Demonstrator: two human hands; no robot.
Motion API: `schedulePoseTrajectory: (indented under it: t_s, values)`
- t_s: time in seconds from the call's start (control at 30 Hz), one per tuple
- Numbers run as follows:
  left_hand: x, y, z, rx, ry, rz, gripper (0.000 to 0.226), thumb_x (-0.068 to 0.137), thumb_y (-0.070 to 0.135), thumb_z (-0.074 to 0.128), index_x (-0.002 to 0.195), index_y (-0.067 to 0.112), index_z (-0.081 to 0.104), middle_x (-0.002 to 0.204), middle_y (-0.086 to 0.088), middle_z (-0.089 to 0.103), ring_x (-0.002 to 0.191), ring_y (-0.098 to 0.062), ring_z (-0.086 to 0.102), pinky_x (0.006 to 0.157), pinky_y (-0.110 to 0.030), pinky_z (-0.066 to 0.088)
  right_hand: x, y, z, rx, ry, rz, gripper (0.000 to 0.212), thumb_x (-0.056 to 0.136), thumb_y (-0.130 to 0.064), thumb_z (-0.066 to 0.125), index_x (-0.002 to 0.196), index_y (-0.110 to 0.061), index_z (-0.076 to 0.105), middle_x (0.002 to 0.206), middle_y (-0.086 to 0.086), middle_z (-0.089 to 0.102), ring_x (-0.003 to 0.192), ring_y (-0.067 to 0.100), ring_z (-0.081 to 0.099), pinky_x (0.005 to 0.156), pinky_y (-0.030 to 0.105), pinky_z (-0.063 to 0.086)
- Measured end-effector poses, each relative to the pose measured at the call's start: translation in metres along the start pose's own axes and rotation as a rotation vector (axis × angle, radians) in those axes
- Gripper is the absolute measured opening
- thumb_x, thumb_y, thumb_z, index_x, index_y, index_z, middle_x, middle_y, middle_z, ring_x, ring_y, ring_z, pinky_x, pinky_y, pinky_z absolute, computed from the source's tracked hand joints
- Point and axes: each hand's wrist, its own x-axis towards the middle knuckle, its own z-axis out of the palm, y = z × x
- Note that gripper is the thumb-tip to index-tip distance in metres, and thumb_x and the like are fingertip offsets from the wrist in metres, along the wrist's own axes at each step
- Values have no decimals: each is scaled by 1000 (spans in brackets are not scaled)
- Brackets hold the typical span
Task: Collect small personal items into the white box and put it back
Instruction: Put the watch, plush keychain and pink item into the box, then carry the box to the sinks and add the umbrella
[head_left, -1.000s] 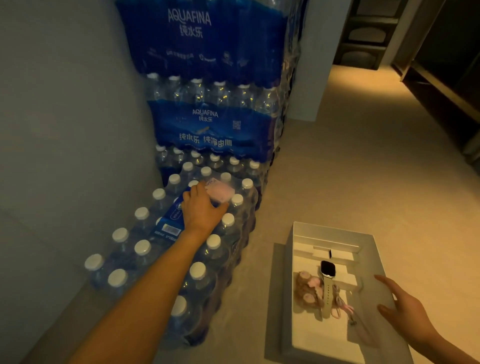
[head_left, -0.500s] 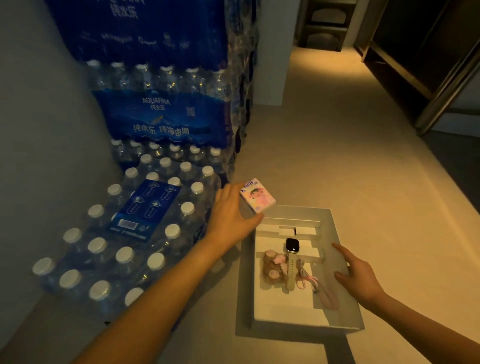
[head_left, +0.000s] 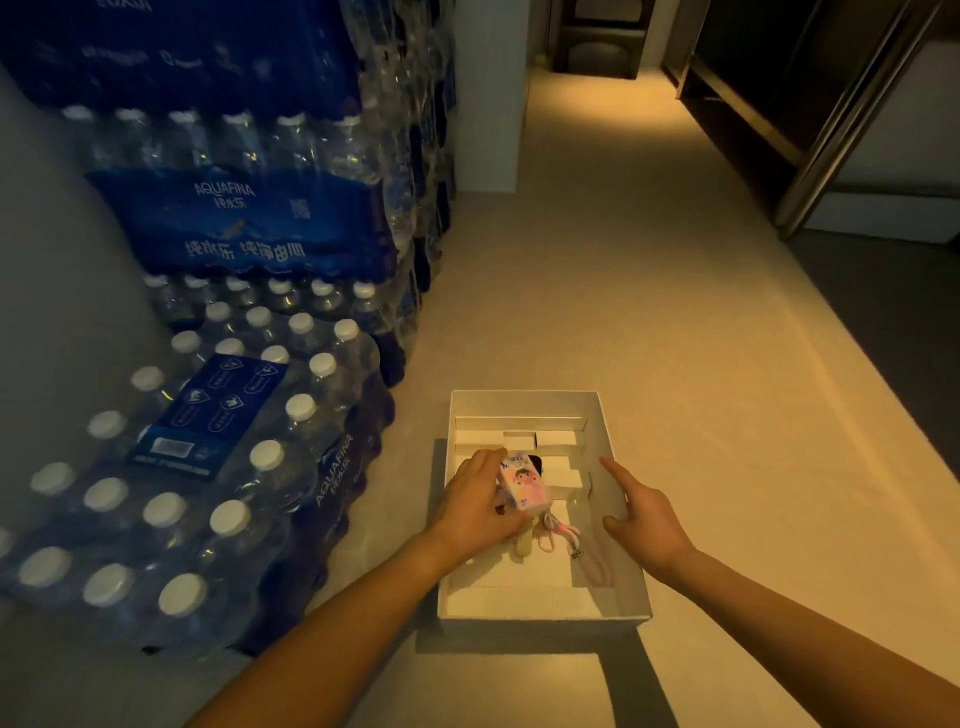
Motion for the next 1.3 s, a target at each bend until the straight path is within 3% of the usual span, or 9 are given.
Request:
schedulePoseTrajectory:
  t_s: [0.1,0.27,0.4,0.53,0.63,0.8,0.9,1.03,1.3]
  values:
    - [0,-1,0,34,-4,8,91,73,39,75,146,24,22,151,7,25,136,-13,29,110,-30,32,0,1,0,11,-4,-1,75,86,-5,62,147,-26,25,134,4,54,112,26,57,91,35,50]
    - [-8,-16,-13,171,276,-25,78,80,30,69,144,21,25,145,-3,27,133,-21,29,107,-30,32,0,5,1,23,-8,-17,72,86,-6,60,146,-26,26,130,3,54,106,25,58,89,35,51]
    - [-20,-25,-12,90,86,-238,77,85,17,62,145,32,17,136,-10,35,119,-26,46,91,-30,43,-3,6,8,58,-88,33,71,85,0,58,141,-32,27,118,-1,50,91,20,53,79,36,54]
    - [-25,-27,-8,83,40,-272,60,85,-8,43,139,17,38,120,-15,58,103,-26,59,83,-24,47,-4,3,6,45,-77,46,69,79,13,52,135,-25,39,121,8,55,89,23,53,71,30,52]
    - [-38,-9,-19,10,46,-311,58,82,-13,41,134,11,46,116,-16,61,101,-26,60,77,-16,41,-14,-9,-11,62,-49,51,70,75,16,47,133,-24,46,116,9,60,79,22,55,60,21,47]
    - [-66,52,-79,-24,72,-350,62,84,-13,42,137,19,46,105,-15,62,87,-27,62,74,-27,52,-45,-62,-68,108,-22,50,71,73,15,45,131,-26,49,109,1,57,84,23,54,65,27,46]
    - [-83,102,-130,-13,107,-359,64,85,-11,43,138,23,44,116,-13,60,98,-28,61,83,-31,53,-69,-112,-117,155,3,46,70,75,15,45,130,-28,49,108,-1,57,85,23,55,67,28,50]
    - [-112,179,-205,-29,120,-322,65,87,-9,47,142,25,38,115,-12,61,96,-22,61,83,-22,50,-113,-184,-195,200,27,48,71,78,14,44,134,-31,46,112,-5,55,86,20,55,59,12,48]
    - [-179,353,-368,-44,61,-244,76,92,9,53,145,38,5,132,-10,52,108,-20,57,94,-30,49,-221,-341,-380,282,48,46,76,84,10,51,140,-40,35,131,-11,49,97,13,57,75,19,54]
